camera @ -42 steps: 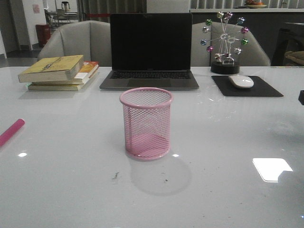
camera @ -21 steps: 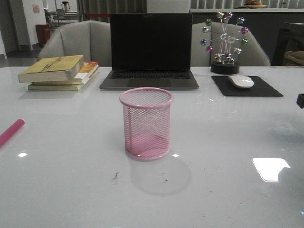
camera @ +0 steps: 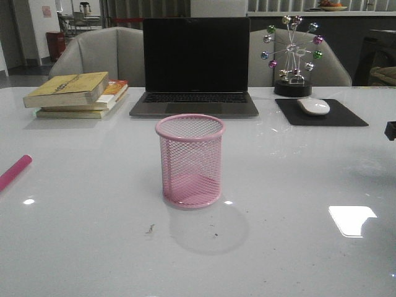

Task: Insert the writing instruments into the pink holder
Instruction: 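Lift the green marker and carry it above the pink holder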

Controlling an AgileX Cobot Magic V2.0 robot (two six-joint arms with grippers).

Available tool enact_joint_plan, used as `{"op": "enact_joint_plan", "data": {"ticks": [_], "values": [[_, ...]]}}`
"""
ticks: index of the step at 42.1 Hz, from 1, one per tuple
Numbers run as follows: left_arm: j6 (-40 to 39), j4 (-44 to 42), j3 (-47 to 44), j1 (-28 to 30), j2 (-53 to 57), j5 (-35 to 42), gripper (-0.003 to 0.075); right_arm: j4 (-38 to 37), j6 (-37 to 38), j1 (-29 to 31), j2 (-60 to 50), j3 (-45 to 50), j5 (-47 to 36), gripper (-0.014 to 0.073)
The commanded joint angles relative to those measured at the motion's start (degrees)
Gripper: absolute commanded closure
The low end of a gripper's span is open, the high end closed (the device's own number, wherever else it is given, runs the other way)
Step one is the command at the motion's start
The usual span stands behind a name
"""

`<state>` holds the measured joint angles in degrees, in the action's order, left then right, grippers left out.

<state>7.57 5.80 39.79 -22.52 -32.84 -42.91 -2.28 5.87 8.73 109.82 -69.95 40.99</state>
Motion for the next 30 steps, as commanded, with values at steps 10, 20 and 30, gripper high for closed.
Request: {"op": "enact_joint_plan", "data": {"ticks": [10,20,30], "values": [[0.1,1.0,1.8,-0.4,-0.4,4.4,0.0181,-0.1,-0.9,-4.6,-18.1,3.0,-11.1,0.048],[0.1,1.0,1.8,-0.4,-0.4,4.5,0.0181,2.9,-0.9,-16.9,-35.3,16.9,-37.2,0.048],[0.1,1.0,1.8,-0.4,-0.4,4.5,0.0181,2.3,-0.9,-34.0,-37.5,23.9,-61.3,0.048]]}}
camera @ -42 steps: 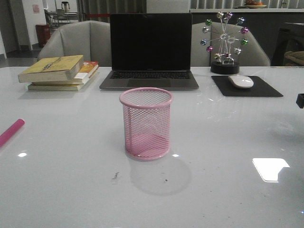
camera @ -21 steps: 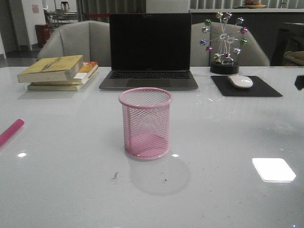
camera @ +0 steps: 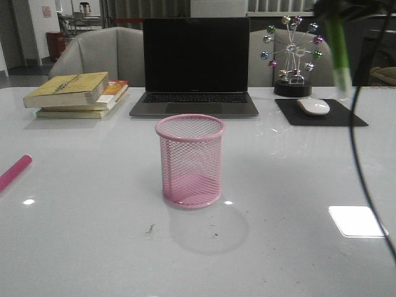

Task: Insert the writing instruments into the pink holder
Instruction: 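Lift the green marker and carry it above the pink holder, then lower the green marker into the holder and open the right gripper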

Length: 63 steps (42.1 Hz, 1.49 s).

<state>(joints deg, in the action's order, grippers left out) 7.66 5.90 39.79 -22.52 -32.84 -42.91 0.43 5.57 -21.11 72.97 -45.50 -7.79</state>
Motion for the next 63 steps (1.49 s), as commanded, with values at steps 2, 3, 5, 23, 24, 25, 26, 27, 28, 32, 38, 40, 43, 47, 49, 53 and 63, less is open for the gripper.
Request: {"op": "enact_joint_plan", "data": {"ticks": [2,3,5,23,24,25,26,27,28,32,38,40,43,47,49,53,63], "values": [[0.0,0.9,1.8,-0.4,-0.4,4.5,0.0181,-1.3,-0.5,-7.1,0.9,-0.5,-17.1,0.048],[0.0,0.9,1.8,-0.4,-0.4,4.5,0.0181,-1.7,-0.5,-8.1,1.7,-0.5,-19.0,0.048],[0.0,0.9,1.8,-0.4,-0.4,4.5,0.0181,-2.4,-0.5,-10.2,3.7,-0.5,-23.5,0.048],[0.0,0.9,1.8,-0.4,-0.4,4.5,0.0181,-6.2,-0.5,-12.5,22.8,-0.5,-51.8,0.0479],[0.0,0.9,1.8,-0.4,-0.4,4.5,0.0181,-6.6,-0.5,-12.5,23.6,-0.5,-52.1,0.0479],[0.0,0.9,1.8,-0.4,-0.4,4.5,0.0181,-7.0,-0.5,-12.5,24.6,-0.5,-52.3,0.0479],[0.0,0.9,1.8,-0.4,-0.4,4.5,0.0181,-7.2,-0.5,-12.5,25.7,-0.5,-52.3,0.0479],[0.0,0.9,1.8,-0.4,-0.4,4.5,0.0181,-7.4,-0.5,-12.5,26.4,-0.5,-52.2,0.0479],[0.0,0.9,1.8,-0.4,-0.4,4.5,0.0181,-7.5,-0.5,-12.5,27.3,-0.5,-52.2,0.0479],[0.0,0.9,1.8,-0.4,-0.4,4.5,0.0181,-7.6,-0.5,-12.5,29.5,-0.5,-52.2,0.0477],[0.0,0.9,1.8,-0.4,-0.4,4.5,0.0181,-7.6,-0.5,-12.5,30.6,-0.5,-51.1,0.0376],[0.0,0.9,1.8,-0.4,-0.4,4.5,0.0181,-7.6,-0.5,-12.5,30.6,-0.5,-49.9,0.0328],[0.0,0.9,1.8,-0.4,-0.4,4.5,0.0181,-7.6,-0.5,-12.5,30.6,-0.5,-49.3,0.0267],[0.0,0.9,1.8,-0.4,-0.4,4.5,0.0181,-7.6,-0.5,-12.5,30.6,-0.5,-49.3,0.0203],[0.0,0.9,1.8,-0.4,-0.4,4.5,0.0181,-7.6,-0.5,-12.5,30.6,-0.5,-49.4,0.0167],[0.0,0.9,1.8,-0.4,-0.4,4.5,0.0181,-7.6,-0.5,-12.5,30.4,-0.5,-49.2,0.0127],[0.0,0.9,1.8,-0.4,-0.4,4.5,0.0181,-7.6,-0.5,-12.4,20.5,-0.5,-38.6,0.0134]]}}
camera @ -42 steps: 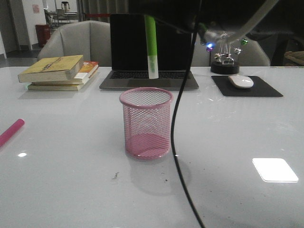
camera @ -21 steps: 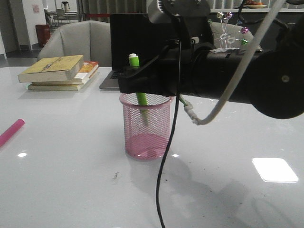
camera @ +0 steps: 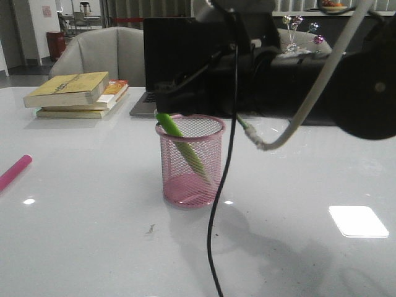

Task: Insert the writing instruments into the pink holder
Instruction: 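Lower the green marker into the holder and open the right gripper, then withdraw the right gripper and move the left gripper over the pink marker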

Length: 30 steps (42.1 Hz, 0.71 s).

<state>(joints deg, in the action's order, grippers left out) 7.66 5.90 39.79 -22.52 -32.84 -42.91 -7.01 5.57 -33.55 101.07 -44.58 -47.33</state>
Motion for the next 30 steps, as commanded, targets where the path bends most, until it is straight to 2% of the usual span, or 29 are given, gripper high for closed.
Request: {"op": "enact_joint_plan", "data": {"ticks": [1,10,16,24,30], "values": [[0.0,0.9,1.8,-0.4,-0.4,4.5,0.0181,-0.2,-0.5,0.0,-9.2,-1.4,4.0,0.0134],[0.0,0.9,1.8,-0.4,-0.4,4.5,0.0181,-0.2,-0.5,0.0,-28.1,-1.4,40.4,0.0134],[0.0,0.9,1.8,-0.4,-0.4,4.5,0.0181,-0.2,-0.5,0.0,-39.4,-1.4,58.9,0.0134],[0.0,0.9,1.8,-0.4,-0.4,4.5,0.0181,-0.2,-0.5,0.0,-50.6,-1.3,77.5,0.0134],[0.0,0.9,1.8,-0.4,-0.4,4.5,0.0181,-0.2,-1.4,0.0,-56.1,0.5,84.1,0.0134]]}}
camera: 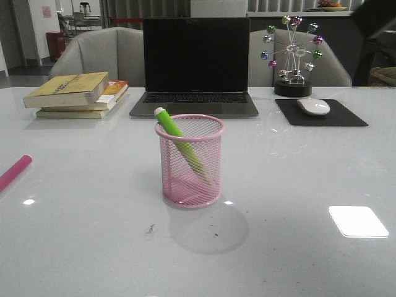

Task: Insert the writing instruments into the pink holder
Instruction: 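Withdraw the right gripper and move the left gripper over the pink marker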

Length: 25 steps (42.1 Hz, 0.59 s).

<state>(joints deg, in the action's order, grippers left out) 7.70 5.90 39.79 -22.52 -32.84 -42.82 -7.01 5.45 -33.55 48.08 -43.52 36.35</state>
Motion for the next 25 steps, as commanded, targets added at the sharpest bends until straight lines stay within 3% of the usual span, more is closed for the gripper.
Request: {"op": "enact_joint_plan", "data": {"ticks": [1,7,19,25], "values": [[-0.1,0.9,1.8,-0.4,-0.4,4.4,0.0181,-0.2,-1.9,0.0,-4.3,0.0,0.9,0.0134],[-0.1,0.9,1.8,-0.4,-0.4,4.4,0.0181,0.8,-5.5,0.0,-9.2,2.9,1.4,0.0134],[-0.2,0.9,1.8,-0.4,-0.4,4.1,0.0181,1.3,-5.5,0.0,-11.6,4.0,2.1,0.0134],[-2.9,-0.5,3.1,-0.2,-2.6,-1.3,0.0181,1.3,-5.5,0.0,-11.6,4.0,2.2,0.0134]]}}
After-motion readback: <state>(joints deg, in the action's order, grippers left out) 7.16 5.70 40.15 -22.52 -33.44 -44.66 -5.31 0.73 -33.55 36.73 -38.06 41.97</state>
